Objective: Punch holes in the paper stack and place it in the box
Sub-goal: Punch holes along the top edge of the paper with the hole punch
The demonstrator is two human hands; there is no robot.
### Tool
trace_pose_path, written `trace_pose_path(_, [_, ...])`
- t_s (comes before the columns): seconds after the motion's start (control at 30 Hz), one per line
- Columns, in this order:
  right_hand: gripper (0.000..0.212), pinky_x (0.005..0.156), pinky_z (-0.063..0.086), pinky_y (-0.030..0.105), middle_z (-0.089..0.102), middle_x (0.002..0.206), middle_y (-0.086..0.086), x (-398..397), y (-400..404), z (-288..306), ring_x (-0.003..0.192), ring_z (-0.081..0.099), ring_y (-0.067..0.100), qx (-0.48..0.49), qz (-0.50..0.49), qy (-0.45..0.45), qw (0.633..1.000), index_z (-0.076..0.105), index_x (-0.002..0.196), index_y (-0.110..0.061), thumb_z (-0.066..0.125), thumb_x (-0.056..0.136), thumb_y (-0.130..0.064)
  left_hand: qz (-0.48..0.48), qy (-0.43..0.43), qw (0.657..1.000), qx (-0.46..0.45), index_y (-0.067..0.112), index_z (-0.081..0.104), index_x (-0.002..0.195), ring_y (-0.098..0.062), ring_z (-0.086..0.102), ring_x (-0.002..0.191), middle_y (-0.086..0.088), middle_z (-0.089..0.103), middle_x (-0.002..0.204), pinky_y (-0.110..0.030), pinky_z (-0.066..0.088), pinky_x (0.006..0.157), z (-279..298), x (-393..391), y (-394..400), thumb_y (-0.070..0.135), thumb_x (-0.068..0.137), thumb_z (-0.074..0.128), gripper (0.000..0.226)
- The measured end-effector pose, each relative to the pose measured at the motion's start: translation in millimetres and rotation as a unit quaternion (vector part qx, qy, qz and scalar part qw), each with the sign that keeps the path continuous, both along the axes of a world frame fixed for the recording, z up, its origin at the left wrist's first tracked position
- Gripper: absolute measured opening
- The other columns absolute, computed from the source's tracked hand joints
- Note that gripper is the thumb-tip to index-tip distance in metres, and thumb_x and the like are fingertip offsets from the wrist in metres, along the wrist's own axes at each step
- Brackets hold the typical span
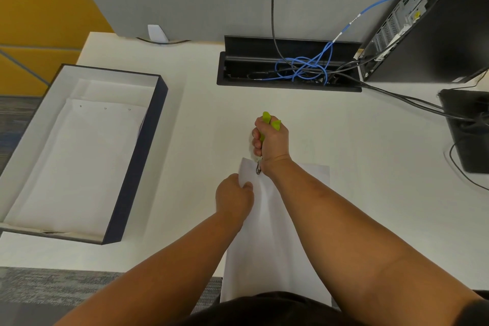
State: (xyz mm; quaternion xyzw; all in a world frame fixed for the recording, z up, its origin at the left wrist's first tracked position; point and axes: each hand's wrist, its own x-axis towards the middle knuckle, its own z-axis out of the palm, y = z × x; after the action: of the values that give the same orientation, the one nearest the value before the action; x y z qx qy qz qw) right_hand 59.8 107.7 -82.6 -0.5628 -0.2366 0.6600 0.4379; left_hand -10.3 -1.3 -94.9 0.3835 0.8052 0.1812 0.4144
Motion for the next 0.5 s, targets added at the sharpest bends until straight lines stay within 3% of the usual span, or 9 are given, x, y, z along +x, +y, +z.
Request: trace_pose_path(0.5, [0.019, 0.041, 0.025, 0.018, 0.048, 0.057, 0.003, -4.8, 7.0, -0.4, 0.041, 0.035, 0.013, -0.034, 0.016, -0.039, 0.999, 0.049, 0.073, -0.017, 0.059, 0.089, -0.015, 0.003, -0.013, 1.000, -0.008, 0.008, 0.060, 0.113, -0.020, 0.058, 0.085, -0.007, 0.065, 0.105, -0.028, 0.047, 0.075, 1.0, -0.3, 0.6, 0.021, 0.096, 0.049, 0.024])
